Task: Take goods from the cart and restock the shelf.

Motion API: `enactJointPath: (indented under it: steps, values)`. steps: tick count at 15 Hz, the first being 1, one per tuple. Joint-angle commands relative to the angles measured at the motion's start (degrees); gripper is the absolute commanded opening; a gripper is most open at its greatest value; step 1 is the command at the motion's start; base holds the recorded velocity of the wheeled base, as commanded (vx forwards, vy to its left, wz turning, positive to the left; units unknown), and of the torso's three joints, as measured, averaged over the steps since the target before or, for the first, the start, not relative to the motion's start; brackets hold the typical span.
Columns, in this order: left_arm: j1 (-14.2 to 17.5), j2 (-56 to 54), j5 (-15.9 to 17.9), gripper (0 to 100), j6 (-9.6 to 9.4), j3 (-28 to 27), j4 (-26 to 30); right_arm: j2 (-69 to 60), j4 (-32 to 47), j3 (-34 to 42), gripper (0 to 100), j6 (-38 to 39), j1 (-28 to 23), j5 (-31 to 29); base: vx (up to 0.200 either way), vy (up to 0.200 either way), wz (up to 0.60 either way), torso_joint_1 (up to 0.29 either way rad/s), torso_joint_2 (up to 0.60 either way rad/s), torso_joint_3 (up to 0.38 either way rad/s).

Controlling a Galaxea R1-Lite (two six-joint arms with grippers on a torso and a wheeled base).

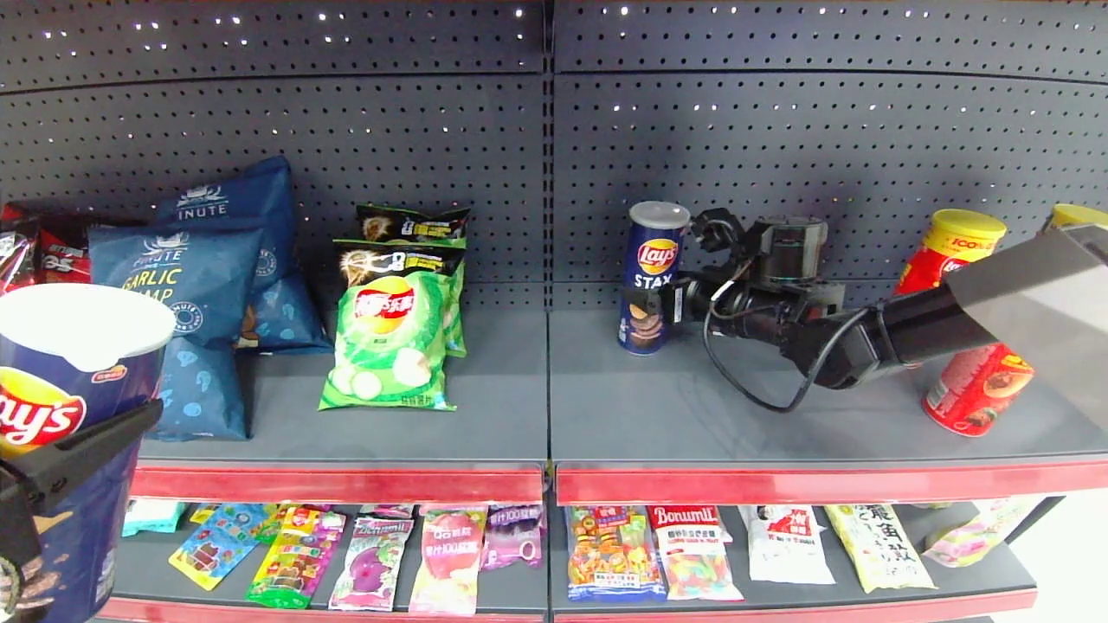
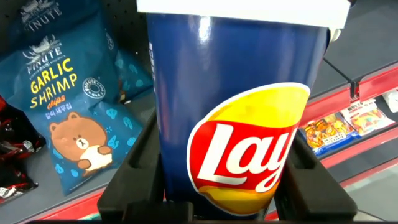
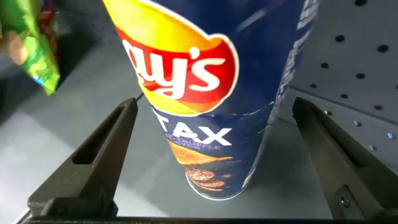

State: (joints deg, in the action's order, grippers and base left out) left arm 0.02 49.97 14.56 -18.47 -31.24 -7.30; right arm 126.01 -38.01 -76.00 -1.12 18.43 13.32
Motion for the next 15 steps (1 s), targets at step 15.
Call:
enactJointPath:
  steps: [15]
  values:
    - [-0.02,2.15,0.12,0,-0.08,0.13,-0.17,5.29,0.39,-8.2,100,-2.13,-2.17,5.22,0.0,0.0,0.0,0.0,0.0,0.0]
